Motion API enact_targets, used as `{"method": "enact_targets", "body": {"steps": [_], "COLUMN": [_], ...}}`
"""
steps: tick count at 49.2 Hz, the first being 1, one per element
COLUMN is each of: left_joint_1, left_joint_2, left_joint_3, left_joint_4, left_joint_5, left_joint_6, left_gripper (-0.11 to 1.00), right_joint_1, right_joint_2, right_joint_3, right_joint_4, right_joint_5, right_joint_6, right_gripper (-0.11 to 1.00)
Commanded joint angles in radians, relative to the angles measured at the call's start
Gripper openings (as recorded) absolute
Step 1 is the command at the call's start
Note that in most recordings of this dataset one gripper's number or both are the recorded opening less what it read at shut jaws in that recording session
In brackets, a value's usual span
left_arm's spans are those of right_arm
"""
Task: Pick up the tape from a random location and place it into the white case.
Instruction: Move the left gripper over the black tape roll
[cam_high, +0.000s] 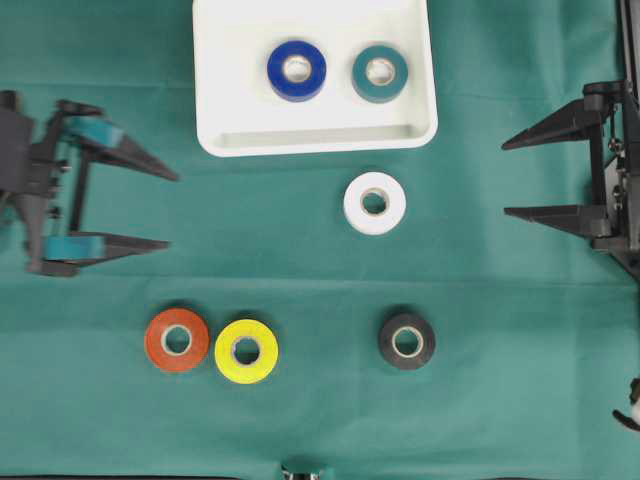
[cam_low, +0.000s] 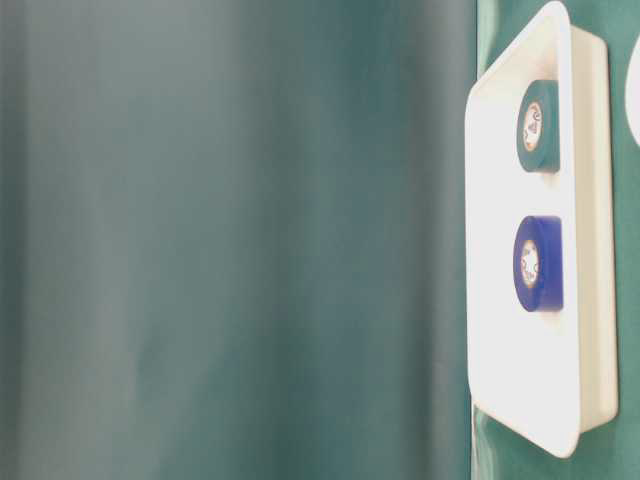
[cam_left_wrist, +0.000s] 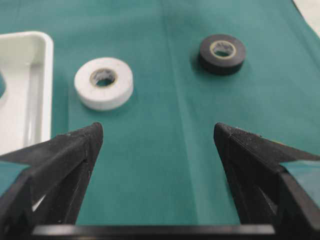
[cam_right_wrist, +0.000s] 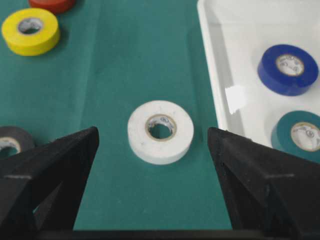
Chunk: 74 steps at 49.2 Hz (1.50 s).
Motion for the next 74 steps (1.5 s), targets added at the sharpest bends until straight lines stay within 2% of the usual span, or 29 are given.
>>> {"method": "enact_targets", "body": {"steps": [1,9,23,37,52,66,74], "left_joint_1": [-0.005,-0.018,-0.058,-0.077,-0.075,-0.074,-0.074], "left_joint_2": [0.095,0.272,0.514,0.669,0.758,0.775,0.781], "left_joint_3": [-0.094,-0.275,-0.62,-0.864,-1.002,-1.026,-1.042], "left_joint_4": [0.0,-0.002,0.0,0.0,0.0,0.0,0.0], "left_joint_5": [-0.014,0.015,0.173,0.221,0.261,0.293,0.347], "left_joint_6": [0.0,0.003,0.009,0.008,0.008,0.005,-0.023], "left_gripper": [0.98,0.98,0.98,0.98,0.98,0.98,0.98], "right_joint_1": [-0.003,-0.003,-0.003,-0.003,-0.005,-0.005,-0.005], "right_joint_2": [0.011,0.018,0.026,0.037,0.04,0.04,0.041], "right_joint_3": [-0.017,-0.017,-0.015,-0.014,-0.014,-0.015,-0.015], "right_joint_4": [-0.003,-0.003,-0.005,-0.008,-0.021,-0.023,-0.023], "right_joint_5": [-0.009,-0.009,-0.009,-0.017,-0.025,-0.029,-0.029], "right_joint_6": [0.0,-0.002,-0.005,-0.005,-0.006,-0.006,-0.006], "right_gripper": [0.87,0.87,0.87,0.87,0.87,0.87,0.87]}}
